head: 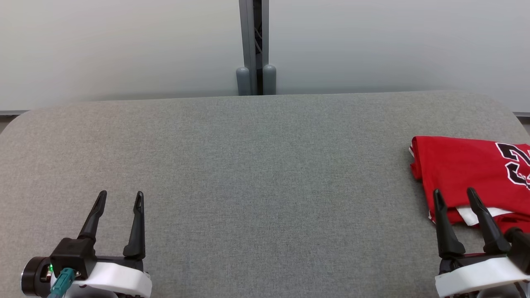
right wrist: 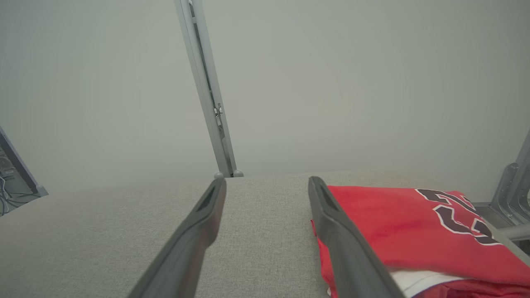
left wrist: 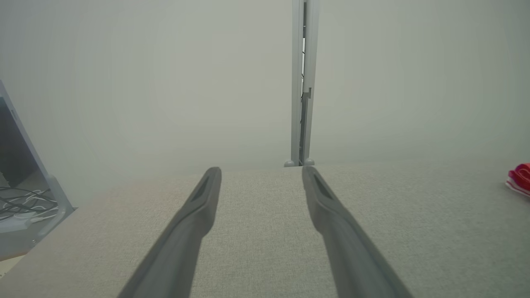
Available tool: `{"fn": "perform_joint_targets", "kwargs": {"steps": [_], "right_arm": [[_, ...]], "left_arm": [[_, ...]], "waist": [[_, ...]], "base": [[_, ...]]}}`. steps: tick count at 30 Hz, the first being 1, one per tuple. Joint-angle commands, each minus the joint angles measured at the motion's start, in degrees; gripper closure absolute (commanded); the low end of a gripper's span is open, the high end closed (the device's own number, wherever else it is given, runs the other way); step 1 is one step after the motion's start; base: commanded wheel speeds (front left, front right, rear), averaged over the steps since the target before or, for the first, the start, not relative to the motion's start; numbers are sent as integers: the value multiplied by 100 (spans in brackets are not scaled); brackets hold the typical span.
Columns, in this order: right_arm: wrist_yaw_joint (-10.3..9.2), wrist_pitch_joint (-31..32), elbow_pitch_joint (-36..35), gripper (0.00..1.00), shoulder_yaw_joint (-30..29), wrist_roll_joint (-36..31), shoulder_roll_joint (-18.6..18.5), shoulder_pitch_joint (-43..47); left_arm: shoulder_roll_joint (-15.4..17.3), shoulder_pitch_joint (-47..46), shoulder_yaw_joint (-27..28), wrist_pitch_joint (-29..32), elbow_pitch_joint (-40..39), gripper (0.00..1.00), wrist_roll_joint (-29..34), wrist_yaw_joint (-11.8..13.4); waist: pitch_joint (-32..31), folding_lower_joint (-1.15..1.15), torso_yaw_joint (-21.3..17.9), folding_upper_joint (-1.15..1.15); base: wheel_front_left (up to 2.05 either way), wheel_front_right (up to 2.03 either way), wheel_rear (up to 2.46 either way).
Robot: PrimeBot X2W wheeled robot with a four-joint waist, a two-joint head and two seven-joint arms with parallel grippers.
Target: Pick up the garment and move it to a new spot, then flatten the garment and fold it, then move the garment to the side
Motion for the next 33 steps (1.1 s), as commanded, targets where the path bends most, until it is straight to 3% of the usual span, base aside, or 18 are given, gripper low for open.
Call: {"fn": "perform_joint_targets", "kwargs": {"steps": [1, 9, 10, 33], "right_arm": [[2, 13, -18, 0, -11, 25, -14, 0], [2, -21, -16, 0, -36, 93, -14, -25], [0, -11, 7, 100, -27, 67, 1, -3], [0, 768, 844, 100, -667, 1971, -78, -589]], "left_arm": [[26, -80, 5, 10, 2, 0, -21, 30], [35, -127, 0, 17, 7, 0, -45, 60], [21, -35, -7, 17, 1, 100, -39, 48], [-364, -530, -114, 34, 661, 100, -2073, -398]], "waist": [[9, 0, 1, 0], [45, 0, 14, 0], [45, 0, 13, 0], [25, 0, 14, 0]], "base": [[0, 0, 0], [0, 0, 0], [0, 0, 0], [0, 0, 0]]}}
